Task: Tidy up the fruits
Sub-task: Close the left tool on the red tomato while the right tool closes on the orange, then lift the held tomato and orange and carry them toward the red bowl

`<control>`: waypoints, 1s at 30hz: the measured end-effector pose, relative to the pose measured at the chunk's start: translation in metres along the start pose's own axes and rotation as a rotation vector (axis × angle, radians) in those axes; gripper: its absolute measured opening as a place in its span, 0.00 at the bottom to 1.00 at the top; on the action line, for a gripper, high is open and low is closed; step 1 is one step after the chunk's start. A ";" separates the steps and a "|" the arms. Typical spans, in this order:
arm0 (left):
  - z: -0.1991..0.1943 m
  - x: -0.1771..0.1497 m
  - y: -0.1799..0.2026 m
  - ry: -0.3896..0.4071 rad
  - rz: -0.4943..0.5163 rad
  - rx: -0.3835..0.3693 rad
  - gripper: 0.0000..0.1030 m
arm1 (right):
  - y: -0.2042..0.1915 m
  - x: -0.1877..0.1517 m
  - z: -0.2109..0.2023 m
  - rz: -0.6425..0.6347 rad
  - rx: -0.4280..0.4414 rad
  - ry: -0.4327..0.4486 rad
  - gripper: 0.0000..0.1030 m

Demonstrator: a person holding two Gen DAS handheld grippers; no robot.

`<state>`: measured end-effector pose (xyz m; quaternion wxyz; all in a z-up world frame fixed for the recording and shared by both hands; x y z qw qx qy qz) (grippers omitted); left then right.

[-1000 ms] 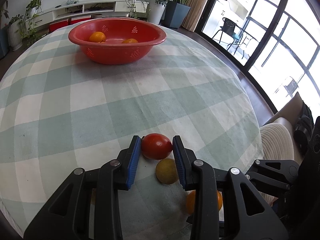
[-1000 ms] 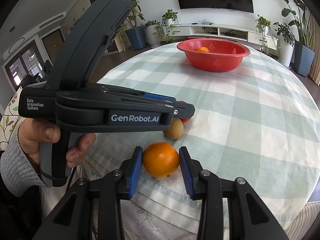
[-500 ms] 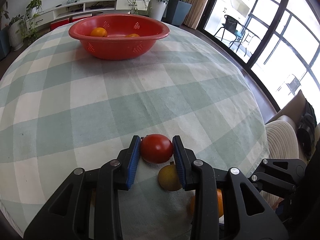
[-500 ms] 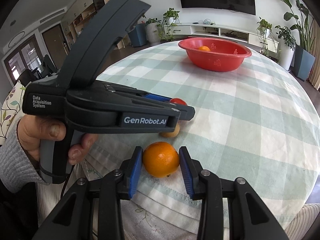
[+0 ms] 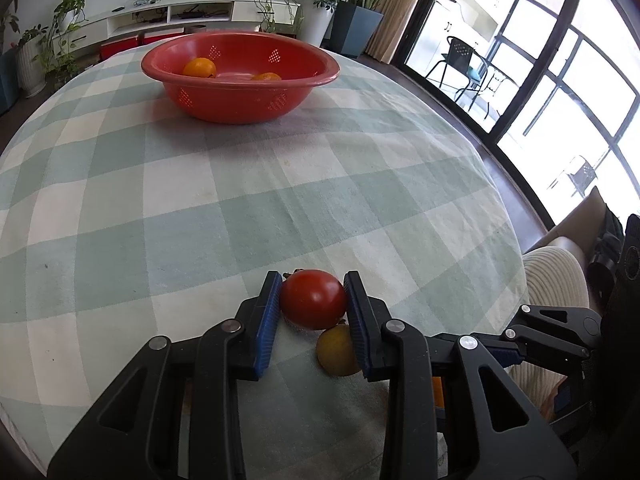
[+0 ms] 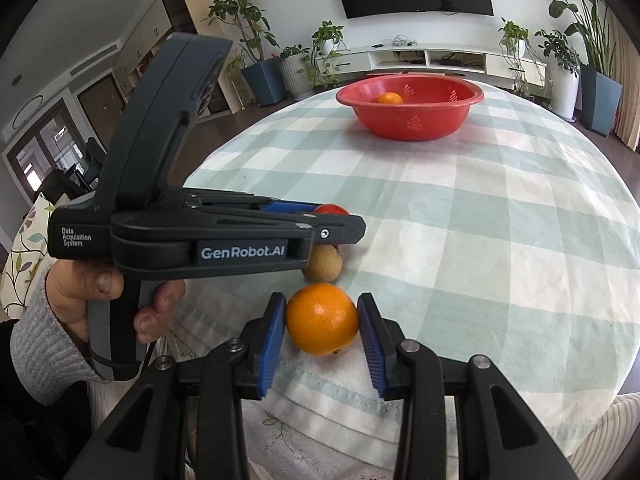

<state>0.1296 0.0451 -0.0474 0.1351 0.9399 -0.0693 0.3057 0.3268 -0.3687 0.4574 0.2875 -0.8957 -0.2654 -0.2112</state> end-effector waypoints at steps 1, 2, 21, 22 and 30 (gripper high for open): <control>-0.001 0.000 0.000 0.003 -0.001 0.000 0.29 | 0.001 0.000 0.000 0.005 0.006 0.001 0.38; -0.002 0.000 -0.001 0.005 -0.001 -0.001 0.29 | 0.002 0.001 -0.001 0.012 0.012 0.006 0.38; -0.017 0.005 -0.008 0.038 -0.019 -0.008 0.29 | 0.016 0.010 -0.007 0.094 0.068 0.037 0.38; -0.018 0.005 -0.008 0.041 -0.019 -0.007 0.29 | 0.016 0.011 -0.009 0.095 0.066 0.041 0.38; -0.027 0.012 -0.009 0.064 -0.014 -0.005 0.29 | 0.024 0.031 -0.015 0.121 0.079 0.078 0.38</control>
Point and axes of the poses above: each gripper's, at about its wrist camera, not at the fingertips, and z roughly the way its jaws point, y to its right, x to its top, the point moved 1 cm from there along z, roughly the way its jaws point, and after that the axes turned 5 degrees about z, right-handed, at the moved point
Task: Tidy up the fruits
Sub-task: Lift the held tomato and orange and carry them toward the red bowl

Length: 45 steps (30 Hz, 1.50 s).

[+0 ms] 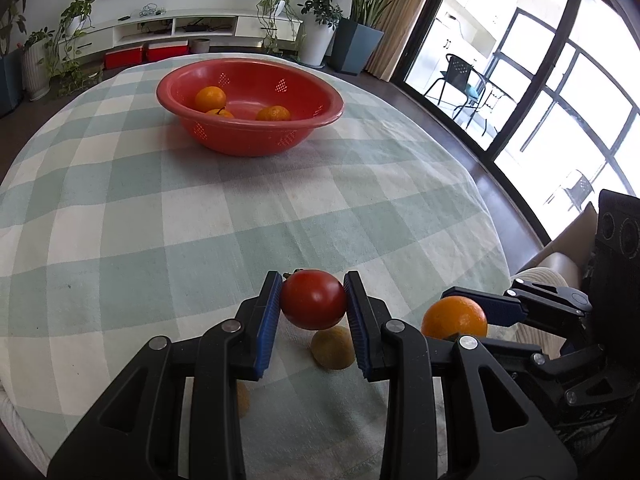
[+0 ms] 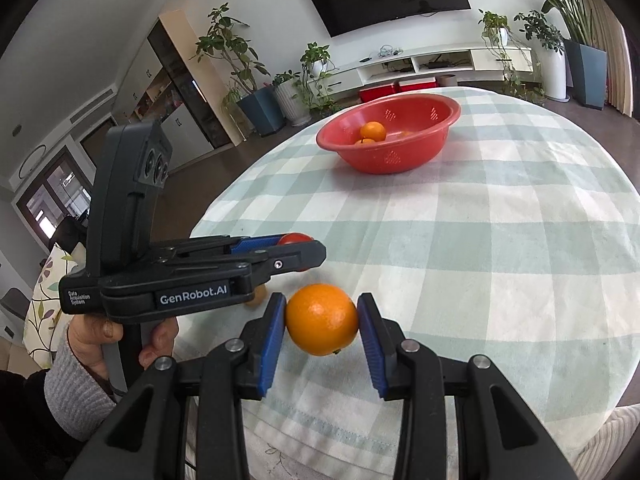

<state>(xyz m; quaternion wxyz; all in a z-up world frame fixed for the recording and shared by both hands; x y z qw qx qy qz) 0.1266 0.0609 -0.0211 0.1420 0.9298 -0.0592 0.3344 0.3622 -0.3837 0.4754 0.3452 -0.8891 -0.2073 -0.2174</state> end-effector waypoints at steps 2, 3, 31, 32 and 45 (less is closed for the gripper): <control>-0.002 0.003 0.000 0.005 0.003 0.003 0.29 | 0.001 0.007 -0.001 0.002 -0.001 0.012 0.38; -0.002 0.004 0.000 0.008 0.005 0.004 0.29 | 0.001 0.010 -0.002 0.002 0.000 0.017 0.38; -0.006 0.035 -0.015 0.043 0.015 0.013 0.29 | 0.006 0.064 0.013 0.009 0.012 0.061 0.38; -0.006 0.037 -0.015 0.044 0.016 0.014 0.29 | 0.006 0.063 0.012 0.010 0.012 0.062 0.38; -0.005 0.062 -0.021 0.061 0.029 0.017 0.29 | 0.011 0.092 0.023 0.008 0.010 0.064 0.38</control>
Point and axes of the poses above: each gripper's, at about its wrist camera, not at the fingertips, and z roughly the way its jaws point, y to its right, x to its top, the point moved 1 cm from there along z, roughly the way its jaws point, and after that the axes turned 5 degrees about z, right-handed, at the moved point
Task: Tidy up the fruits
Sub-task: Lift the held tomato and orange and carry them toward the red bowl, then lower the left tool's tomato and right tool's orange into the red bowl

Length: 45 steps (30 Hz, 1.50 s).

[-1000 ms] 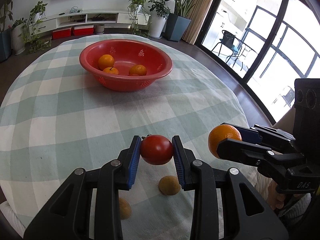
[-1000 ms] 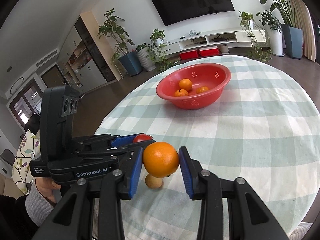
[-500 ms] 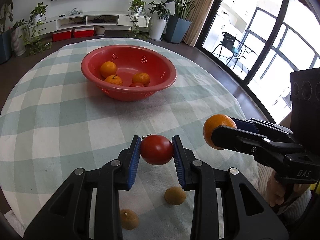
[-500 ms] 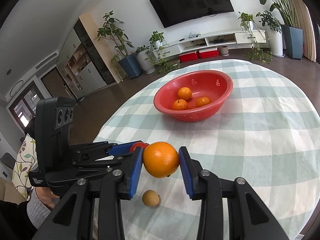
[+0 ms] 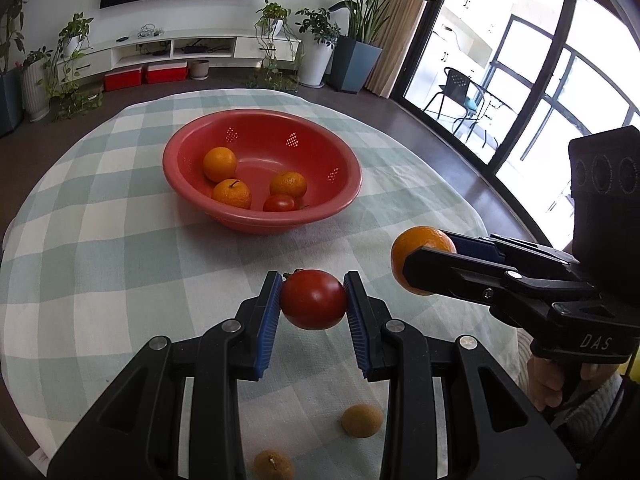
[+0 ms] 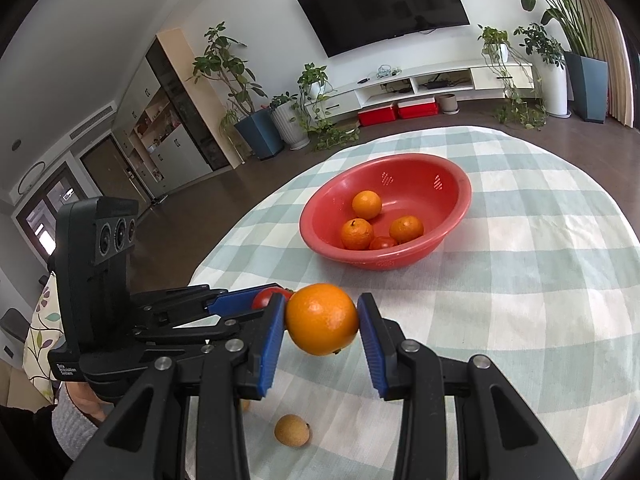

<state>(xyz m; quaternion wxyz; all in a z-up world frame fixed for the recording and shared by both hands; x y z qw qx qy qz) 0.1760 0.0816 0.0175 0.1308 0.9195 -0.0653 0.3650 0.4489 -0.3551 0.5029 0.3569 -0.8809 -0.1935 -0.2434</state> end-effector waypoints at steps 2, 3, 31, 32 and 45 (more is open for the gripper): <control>0.001 0.005 -0.001 0.002 0.003 0.000 0.29 | 0.002 0.005 0.004 0.002 0.000 -0.001 0.38; 0.002 0.007 -0.002 0.003 0.003 0.001 0.29 | 0.002 0.005 0.004 0.001 0.000 0.000 0.38; 0.031 0.061 -0.020 0.002 0.022 0.029 0.29 | 0.033 0.067 0.055 0.035 0.002 0.015 0.38; 0.033 0.063 -0.022 0.000 0.023 0.030 0.29 | 0.035 0.069 0.058 0.039 0.002 0.013 0.38; 0.060 0.079 -0.033 -0.023 0.019 0.035 0.29 | 0.055 0.083 0.085 0.059 -0.021 -0.013 0.38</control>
Point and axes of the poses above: each gripper's, at about its wrist camera, not at the fingertips, and z roughly the way its jaws point, y to its right, x to its top, the point moved 1 cm from there along z, roughly the way its jaws point, and after that the axes turned 5 degrees about z, right-handed, at the moved point
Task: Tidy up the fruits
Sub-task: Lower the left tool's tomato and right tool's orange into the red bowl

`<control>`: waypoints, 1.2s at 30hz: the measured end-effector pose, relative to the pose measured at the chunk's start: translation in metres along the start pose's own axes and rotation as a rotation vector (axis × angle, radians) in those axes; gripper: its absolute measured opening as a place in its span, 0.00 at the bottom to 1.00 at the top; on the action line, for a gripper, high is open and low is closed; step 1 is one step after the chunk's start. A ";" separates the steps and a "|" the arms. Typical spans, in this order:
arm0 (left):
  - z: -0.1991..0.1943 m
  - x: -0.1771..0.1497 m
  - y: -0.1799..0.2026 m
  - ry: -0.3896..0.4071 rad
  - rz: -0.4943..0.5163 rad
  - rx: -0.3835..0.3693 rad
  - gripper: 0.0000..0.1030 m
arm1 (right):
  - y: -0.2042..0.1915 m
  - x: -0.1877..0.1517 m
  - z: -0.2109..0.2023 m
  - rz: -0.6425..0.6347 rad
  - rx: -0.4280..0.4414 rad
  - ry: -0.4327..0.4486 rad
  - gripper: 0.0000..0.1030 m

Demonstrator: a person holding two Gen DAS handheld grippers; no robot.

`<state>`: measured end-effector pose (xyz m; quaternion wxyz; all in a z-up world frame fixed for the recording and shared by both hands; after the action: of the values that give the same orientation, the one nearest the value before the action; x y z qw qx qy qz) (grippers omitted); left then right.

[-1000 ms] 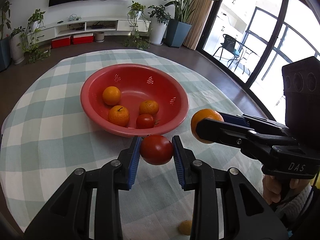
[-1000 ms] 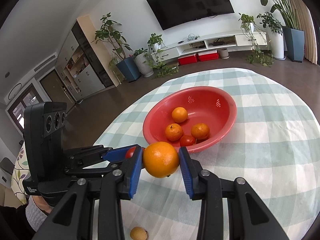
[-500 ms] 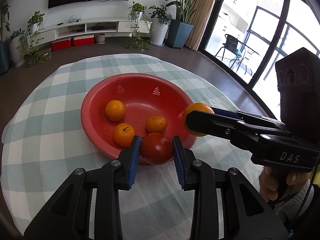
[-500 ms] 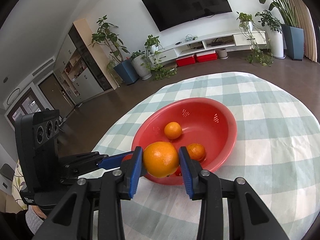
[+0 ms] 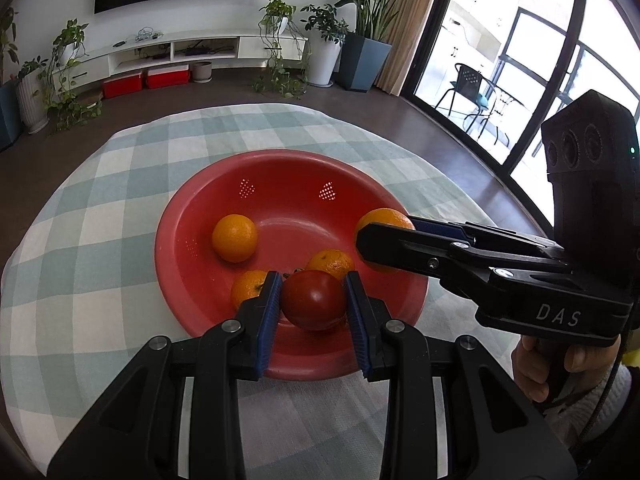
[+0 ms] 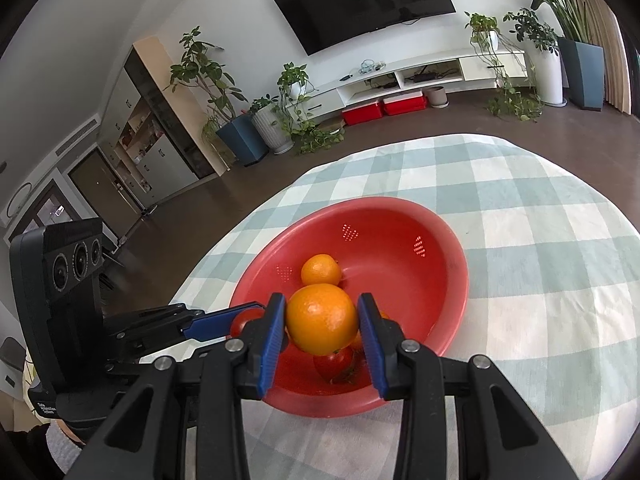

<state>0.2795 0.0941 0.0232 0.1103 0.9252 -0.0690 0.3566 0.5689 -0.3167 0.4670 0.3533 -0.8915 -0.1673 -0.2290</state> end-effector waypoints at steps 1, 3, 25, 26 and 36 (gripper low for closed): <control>0.003 0.001 -0.001 -0.003 0.000 0.001 0.29 | 0.001 0.000 0.002 0.002 -0.001 -0.002 0.38; 0.008 0.002 -0.003 -0.009 -0.002 0.003 0.29 | 0.005 0.002 0.006 0.008 -0.002 -0.008 0.38; 0.037 0.005 -0.013 -0.039 -0.018 0.006 0.29 | 0.015 0.007 0.028 0.011 -0.045 -0.043 0.39; 0.037 0.006 -0.013 -0.039 -0.015 0.007 0.29 | 0.014 0.007 0.028 0.007 -0.048 -0.043 0.39; 0.042 0.005 -0.012 -0.031 -0.006 0.025 0.29 | 0.011 0.006 0.027 -0.012 -0.063 -0.040 0.40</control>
<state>0.3127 0.0949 -0.0052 0.0985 0.9321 -0.0634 0.3426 0.5862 -0.3043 0.4467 0.3203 -0.9055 -0.1723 -0.2186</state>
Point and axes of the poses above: each gripper's, at about its wrist camera, not at the fingertips, and z roughly the way its jaws point, y to its right, x to its top, the point moved 1 cm from there along z, roughly the way its jaws point, and after that the axes turned 5 degrees about z, right-handed, at the moved point
